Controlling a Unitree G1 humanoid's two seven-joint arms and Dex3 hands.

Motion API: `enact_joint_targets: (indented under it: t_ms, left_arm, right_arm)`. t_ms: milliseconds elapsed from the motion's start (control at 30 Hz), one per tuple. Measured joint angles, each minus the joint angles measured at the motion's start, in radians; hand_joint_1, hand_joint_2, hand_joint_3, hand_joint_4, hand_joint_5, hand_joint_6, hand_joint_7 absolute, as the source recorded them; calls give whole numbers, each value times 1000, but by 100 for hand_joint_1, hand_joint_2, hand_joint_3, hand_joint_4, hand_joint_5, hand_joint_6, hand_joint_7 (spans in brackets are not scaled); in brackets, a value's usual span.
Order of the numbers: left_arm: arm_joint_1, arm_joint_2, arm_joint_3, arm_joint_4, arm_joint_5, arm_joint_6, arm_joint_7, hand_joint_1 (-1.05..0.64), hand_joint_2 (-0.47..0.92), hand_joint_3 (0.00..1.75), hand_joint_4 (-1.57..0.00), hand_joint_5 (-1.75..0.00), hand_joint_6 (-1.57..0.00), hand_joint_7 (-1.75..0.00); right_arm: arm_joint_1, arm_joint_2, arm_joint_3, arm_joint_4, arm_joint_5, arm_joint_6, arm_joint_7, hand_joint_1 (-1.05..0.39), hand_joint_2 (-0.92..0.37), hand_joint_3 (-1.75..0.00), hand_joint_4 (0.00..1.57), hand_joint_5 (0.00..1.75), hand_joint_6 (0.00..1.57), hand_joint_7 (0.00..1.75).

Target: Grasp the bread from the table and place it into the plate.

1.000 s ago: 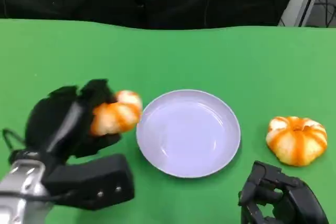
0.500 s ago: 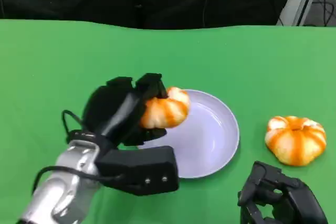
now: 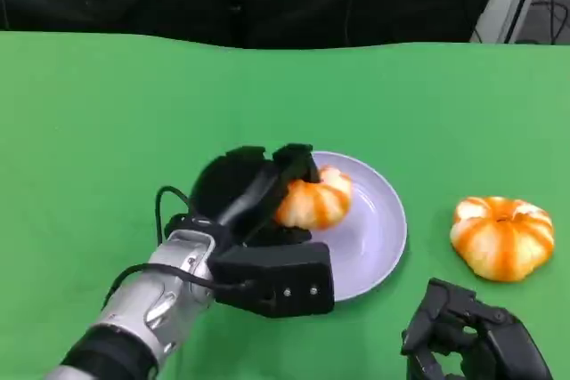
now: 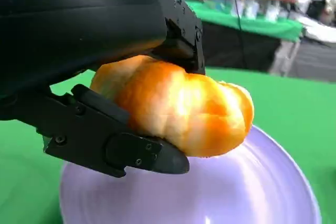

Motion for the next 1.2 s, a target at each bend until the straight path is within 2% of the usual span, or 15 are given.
enact_joint_targets:
  t_ms: [33,67,133,167,233,333,400,500,600,767,867,1033,1200]
  left_arm:
    - [-6,10,-9,4,-4,-16,-44,-59,92,45,-25,-20,-50,-6]
    - [-12,22,-18,5,-8,-30,-86,-64,92,47,-22,-12,-46,-3]
    - [-19,47,-25,5,-13,-52,-149,-68,92,48,-19,-5,-43,-1]
    - [-19,56,-25,5,-16,-57,-165,-79,92,61,-8,-2,-26,0]
    - [-20,69,-29,4,-18,-55,-213,-85,92,69,-2,0,-17,0]
    - [-20,88,-46,4,-16,-46,-272,-87,92,73,0,0,-15,0]
    - [-20,90,-46,2,-16,-43,-281,-87,92,73,0,0,-14,0]
    - [-20,91,-47,-4,-14,-41,-284,-100,92,85,0,0,-7,0]
    - [-13,105,-48,-12,-9,-67,-264,-103,92,87,0,0,-6,-1]
    - [-1,125,-41,-34,-14,-79,-255,-104,92,87,0,0,-5,0]
    - [78,182,14,-165,-90,-134,-269,-102,92,80,0,0,-6,-1]
    - [213,267,123,-369,-259,-137,-386,-93,92,61,0,0,-6,-1]
    - [355,284,218,-527,-530,-92,-568,-86,92,49,0,0,-8,-1]
  right_arm:
    - [0,0,1,-4,-5,1,-3,-14,-67,-100,77,175,72,154]
    - [0,1,2,-6,-8,2,-5,-14,-67,-100,77,175,72,154]
    - [0,2,4,-6,-13,3,-8,-14,-68,-100,77,175,72,154]
    - [1,2,4,-7,-14,3,-10,-14,-68,-100,77,175,72,154]
    - [0,4,5,-6,-14,3,-11,-14,-67,-100,77,175,72,153]
    - [-2,7,5,-5,-14,3,-11,-14,-67,-101,77,175,72,153]
    - [-2,7,5,-5,-14,3,-11,-14,-67,-101,77,175,72,153]
    - [-2,7,5,-4,-14,3,-11,-15,-66,-102,77,175,72,152]
    - [-3,7,5,-4,-14,3,-11,-15,-66,-103,77,175,72,152]
    - [-5,7,7,-3,-15,3,-10,-15,-66,-103,76,175,72,152]
    - [-5,6,5,-2,-16,3,-12,-14,-66,-104,77,175,72,152]
    - [-14,7,3,7,-13,0,-8,-14,-65,-105,77,175,72,152]
    - [-16,6,1,9,-11,0,-1,-14,-65,-105,78,175,72,152]
